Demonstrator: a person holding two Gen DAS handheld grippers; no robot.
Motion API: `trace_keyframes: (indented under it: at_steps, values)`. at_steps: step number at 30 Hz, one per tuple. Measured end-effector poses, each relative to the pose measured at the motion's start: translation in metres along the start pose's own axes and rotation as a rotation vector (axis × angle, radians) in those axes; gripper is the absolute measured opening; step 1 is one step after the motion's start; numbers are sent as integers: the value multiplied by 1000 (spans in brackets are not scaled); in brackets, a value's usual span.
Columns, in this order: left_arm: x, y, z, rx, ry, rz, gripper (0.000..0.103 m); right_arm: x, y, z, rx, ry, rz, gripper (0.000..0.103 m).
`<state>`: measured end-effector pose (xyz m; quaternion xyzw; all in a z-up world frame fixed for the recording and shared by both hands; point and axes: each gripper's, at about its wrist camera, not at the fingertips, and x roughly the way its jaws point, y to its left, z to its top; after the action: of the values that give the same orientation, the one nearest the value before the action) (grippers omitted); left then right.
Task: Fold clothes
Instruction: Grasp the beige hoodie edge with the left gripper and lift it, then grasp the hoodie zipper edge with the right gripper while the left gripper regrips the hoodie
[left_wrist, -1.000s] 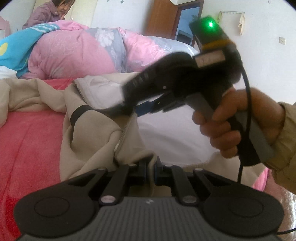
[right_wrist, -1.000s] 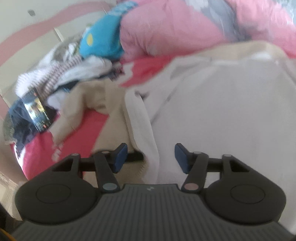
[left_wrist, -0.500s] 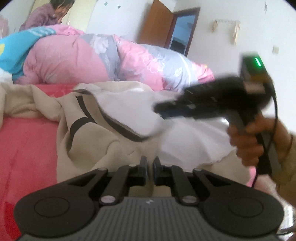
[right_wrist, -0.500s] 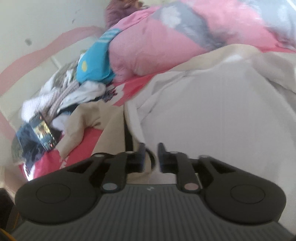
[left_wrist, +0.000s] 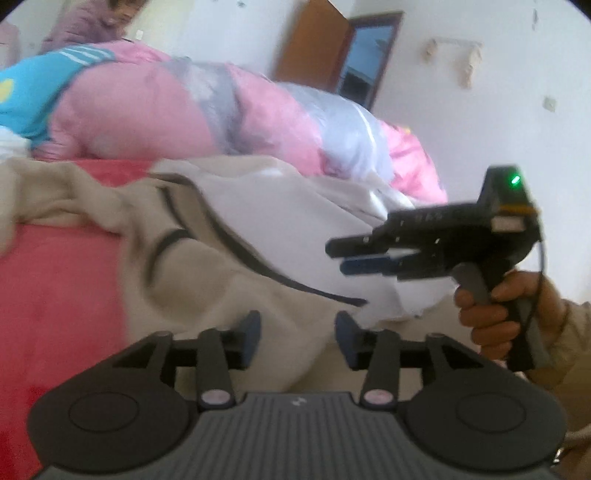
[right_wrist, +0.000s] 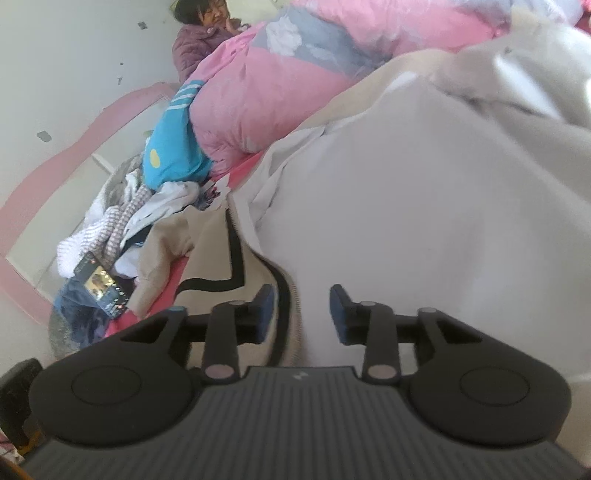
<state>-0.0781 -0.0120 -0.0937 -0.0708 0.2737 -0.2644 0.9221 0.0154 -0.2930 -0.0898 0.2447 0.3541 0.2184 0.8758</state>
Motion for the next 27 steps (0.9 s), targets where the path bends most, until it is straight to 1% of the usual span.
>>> trace_keyframes:
  at_steps: [1, 3, 5, 6, 8, 10, 11, 13, 14, 15, 16, 18, 19, 21, 24, 27]
  values:
    - [-9, 4, -1, -8, -7, 17, 51, 7, 0, 1, 1, 20, 5, 45]
    - [-27, 16, -5, -37, -5, 56, 51, 25, -1, 3, 7, 81, -9, 45]
    - [-40, 28, -7, -64, 6, 101, 59, 39, -2, 1, 5, 129, -21, 45]
    - [-45, 32, -10, -76, 13, 117, 63, 43, -1, -1, 0, 132, -18, 46]
    - [-54, 42, -15, -101, 27, 150, 63, 45, -2, -2, 9, 132, 5, 46]
    - [-60, 50, -19, -136, 41, 149, 63, 45, -6, -1, 37, 142, 24, 41]
    - [-59, 52, -20, -147, 53, 135, 64, 45, -5, -1, 39, 150, 30, 39]
    - [-55, 54, -21, -159, 81, 106, 66, 46, -2, -2, 31, 169, 39, 32]
    - [-51, 54, -21, -159, 96, 91, 66, 47, 1, -3, 19, 176, 37, 30]
    - [-48, 51, -22, -153, 110, 80, 66, 48, 4, -4, 4, 180, 34, 23]
    - [-45, 48, -24, -143, 122, 84, 66, 49, 7, -5, -9, 179, 25, 14]
    - [-40, 40, -28, -117, 150, 101, 66, 44, 11, -5, -19, 144, 25, 8]
    - [-38, 38, -28, -104, 153, 110, 66, 41, 12, -4, -22, 123, 29, 7]
    - [-36, 34, -28, -90, 157, 120, 65, 26, 18, -1, -46, 57, 29, 7]
    - [-34, 33, -27, -91, 159, 124, 62, -1, 17, 5, -42, -29, 27, 7]
    - [-30, 29, -28, -72, 169, 125, 62, -22, 8, 6, -34, -84, -11, 7]
